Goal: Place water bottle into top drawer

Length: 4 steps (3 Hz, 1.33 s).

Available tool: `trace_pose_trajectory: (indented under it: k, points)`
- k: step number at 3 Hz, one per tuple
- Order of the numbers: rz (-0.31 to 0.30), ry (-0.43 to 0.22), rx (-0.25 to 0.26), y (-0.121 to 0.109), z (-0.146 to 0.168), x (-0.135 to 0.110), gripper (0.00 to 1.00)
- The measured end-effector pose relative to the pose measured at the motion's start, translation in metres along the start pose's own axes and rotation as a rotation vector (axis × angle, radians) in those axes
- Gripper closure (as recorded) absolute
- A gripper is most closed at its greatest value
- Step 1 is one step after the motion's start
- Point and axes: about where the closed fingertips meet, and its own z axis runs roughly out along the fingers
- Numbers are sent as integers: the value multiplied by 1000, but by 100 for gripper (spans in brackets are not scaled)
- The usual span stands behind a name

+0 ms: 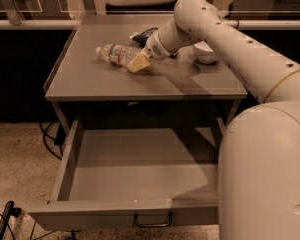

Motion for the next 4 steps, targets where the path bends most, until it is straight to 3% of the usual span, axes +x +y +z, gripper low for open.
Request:
trace_pose_trajectory:
  k: [1,2,3,4]
  points:
    - [-16,7,-5,1,-5,-2,100]
    - [-23,20,25,0,-44,7,100]
    - [-3,2,78,15,-108,27,100]
    - [21,18,93,36,-140,55,100]
